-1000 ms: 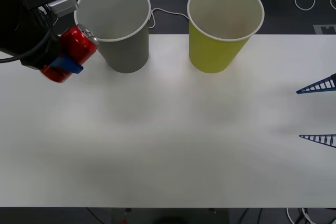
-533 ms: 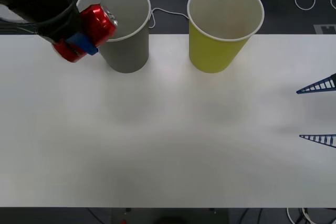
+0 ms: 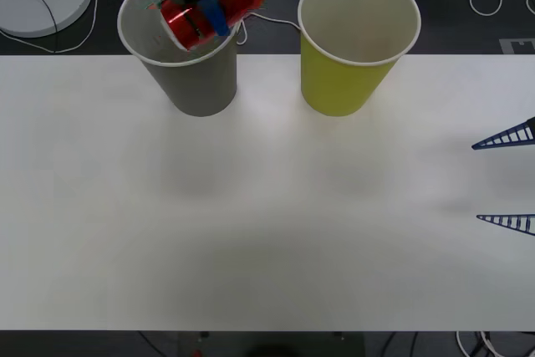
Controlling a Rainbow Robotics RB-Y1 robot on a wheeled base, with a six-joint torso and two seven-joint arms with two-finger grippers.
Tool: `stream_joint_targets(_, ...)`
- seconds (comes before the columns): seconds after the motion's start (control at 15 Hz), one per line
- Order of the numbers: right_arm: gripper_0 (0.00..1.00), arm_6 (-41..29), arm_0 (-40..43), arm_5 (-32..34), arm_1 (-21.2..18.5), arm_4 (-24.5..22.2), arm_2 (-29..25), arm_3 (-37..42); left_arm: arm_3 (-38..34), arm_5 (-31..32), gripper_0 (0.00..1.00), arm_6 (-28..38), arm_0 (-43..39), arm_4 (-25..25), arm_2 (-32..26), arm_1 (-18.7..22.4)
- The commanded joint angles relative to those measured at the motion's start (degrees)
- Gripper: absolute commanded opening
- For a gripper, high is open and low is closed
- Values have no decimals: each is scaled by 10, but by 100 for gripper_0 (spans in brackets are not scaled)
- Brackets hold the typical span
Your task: Put the can into the green bin and the plastic bottle into the gray bin
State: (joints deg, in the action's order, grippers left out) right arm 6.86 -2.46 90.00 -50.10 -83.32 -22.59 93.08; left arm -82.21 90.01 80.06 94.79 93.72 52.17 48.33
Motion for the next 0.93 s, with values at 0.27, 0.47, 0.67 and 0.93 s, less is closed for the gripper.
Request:
stream_joint_targets(0.27, 100, 0, 0, 0, 0, 0, 0, 0, 194, 0, 0, 0, 70, 83, 0, -181)
stream_joint_targets(0.47, 100, 0, 0, 0, 0, 0, 0, 0, 257, -34, 0, 2, 84, 146, 0, -259)
stream_joint_targets(0.67, 100, 0, 0, 0, 0, 0, 0, 0, 319, -87, 0, 4, 100, 161, 0, -308)
stream_joint_targets(0.93, 100, 0, 0, 0, 0, 0, 0, 0, 394, -147, 0, 10, 119, 161, 0, -358)
